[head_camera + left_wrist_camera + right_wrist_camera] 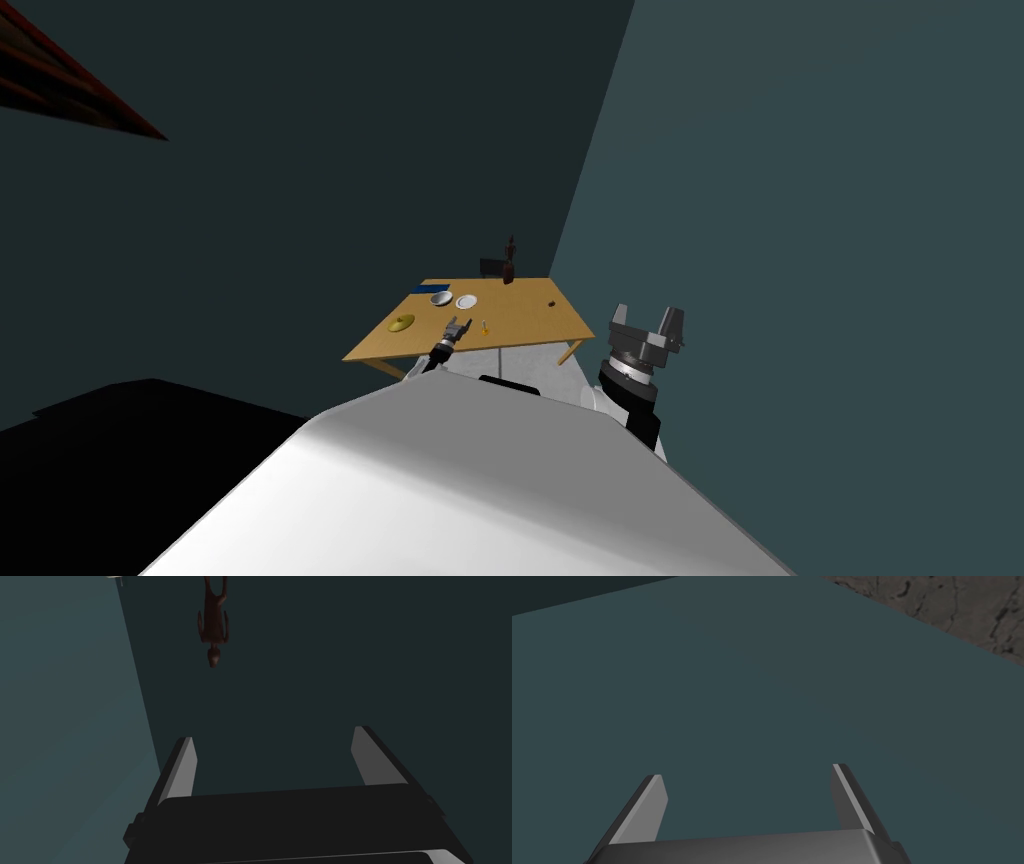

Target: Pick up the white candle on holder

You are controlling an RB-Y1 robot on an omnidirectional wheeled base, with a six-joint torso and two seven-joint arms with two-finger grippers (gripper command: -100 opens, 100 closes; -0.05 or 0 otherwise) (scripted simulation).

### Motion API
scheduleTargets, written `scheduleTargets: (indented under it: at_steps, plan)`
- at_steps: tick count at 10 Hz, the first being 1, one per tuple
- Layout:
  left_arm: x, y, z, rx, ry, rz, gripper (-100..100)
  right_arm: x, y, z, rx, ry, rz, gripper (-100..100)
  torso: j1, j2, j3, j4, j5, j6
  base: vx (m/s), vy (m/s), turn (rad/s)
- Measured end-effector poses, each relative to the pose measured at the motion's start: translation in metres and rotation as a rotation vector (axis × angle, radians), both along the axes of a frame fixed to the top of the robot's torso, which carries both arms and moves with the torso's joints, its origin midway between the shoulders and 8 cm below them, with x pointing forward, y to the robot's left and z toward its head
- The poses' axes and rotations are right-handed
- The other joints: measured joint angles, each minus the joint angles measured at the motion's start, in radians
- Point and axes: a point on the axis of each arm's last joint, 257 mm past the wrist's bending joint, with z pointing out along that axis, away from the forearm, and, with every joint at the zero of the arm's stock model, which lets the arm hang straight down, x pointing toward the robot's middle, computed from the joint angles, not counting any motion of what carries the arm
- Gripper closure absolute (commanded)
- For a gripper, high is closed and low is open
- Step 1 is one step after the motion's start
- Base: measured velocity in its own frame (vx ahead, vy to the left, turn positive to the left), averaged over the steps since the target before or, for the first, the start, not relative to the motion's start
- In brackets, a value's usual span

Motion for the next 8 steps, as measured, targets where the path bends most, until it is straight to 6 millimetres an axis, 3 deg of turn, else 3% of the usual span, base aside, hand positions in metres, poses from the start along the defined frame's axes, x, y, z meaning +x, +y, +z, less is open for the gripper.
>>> scheduleTargets:
  at_steps: [8]
  plan:
    - [-0.002, -0.002, -0.057, 0.092, 0.122, 0.002, -100, 0.000, 0.000, 0.000, 0.000, 0.000, 0.000, 0, 0.000, 0.000, 0.000, 0.000, 0.000, 0.000, -0.021, 0.029, -0.091]
